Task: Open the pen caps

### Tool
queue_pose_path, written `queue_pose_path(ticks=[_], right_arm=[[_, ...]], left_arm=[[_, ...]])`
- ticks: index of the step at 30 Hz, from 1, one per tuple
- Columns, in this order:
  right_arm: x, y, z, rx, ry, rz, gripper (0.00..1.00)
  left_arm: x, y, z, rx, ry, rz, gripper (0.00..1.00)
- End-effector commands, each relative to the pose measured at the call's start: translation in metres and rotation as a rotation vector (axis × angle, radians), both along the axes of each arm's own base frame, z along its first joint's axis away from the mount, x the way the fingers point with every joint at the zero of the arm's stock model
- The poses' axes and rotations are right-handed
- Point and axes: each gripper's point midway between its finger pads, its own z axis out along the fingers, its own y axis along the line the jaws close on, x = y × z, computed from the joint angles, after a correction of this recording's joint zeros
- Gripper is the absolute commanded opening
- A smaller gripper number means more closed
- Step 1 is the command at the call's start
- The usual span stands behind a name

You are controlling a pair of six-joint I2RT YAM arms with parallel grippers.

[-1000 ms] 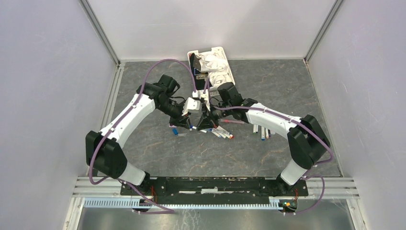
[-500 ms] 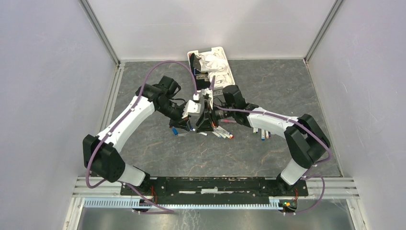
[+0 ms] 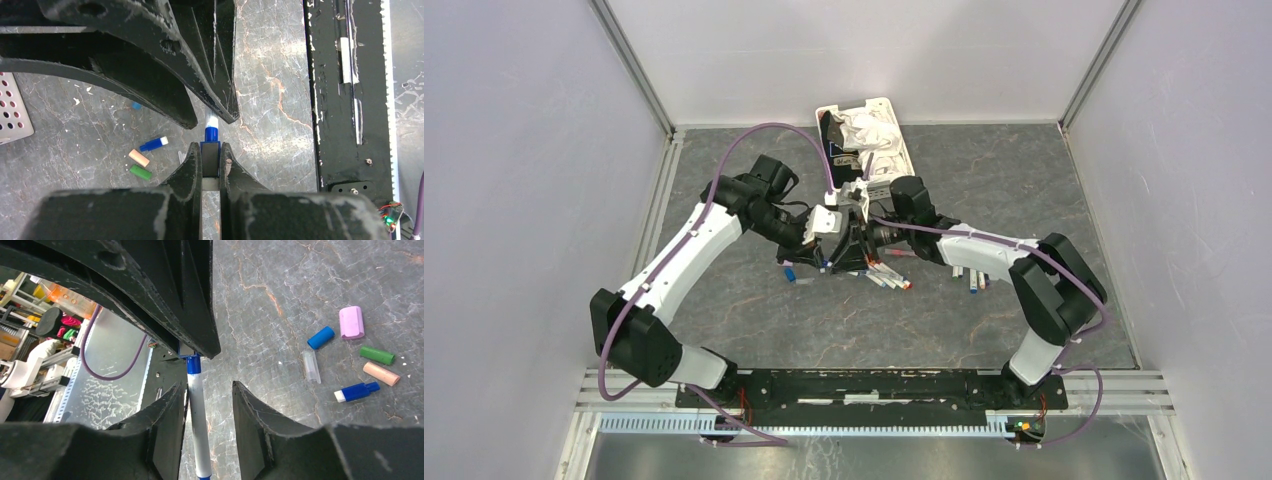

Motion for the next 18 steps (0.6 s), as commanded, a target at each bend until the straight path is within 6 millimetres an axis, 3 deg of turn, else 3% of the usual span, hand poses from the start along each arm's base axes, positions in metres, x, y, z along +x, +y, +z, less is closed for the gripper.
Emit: queue_pose_path(ticks=[1,4,7,12,18], right_arm=[[0.002,0.008,0.01,0.03,-0.013,0.047,0.43],[0.003,0.008,0.009,0.023,-0.017,0.047,0.29],[0.006,0.006,0.01,0.014,-0.036,0.021,0.0],[0.011,-0.018,-0.002,-0.061,-0.06,-0.049,0.0],[0.009,-0.057,-0.027,-0.151,-0.048,-0.117,0.0]], left_arm=[[0.005,-0.009,0.027,-0.071,-0.054,0.01,0.02],[0.007,-0.009,0.029,-0.069,-0.064,0.014,0.02],[0.009,-0.004,0.027,-0.038,-0.082,0.012,0.02],[0.026,0.022,0.013,0.105,-0.164,0.039,0.02],[0.063,0.074,0.004,0.289,-0.28,0.106,0.02]])
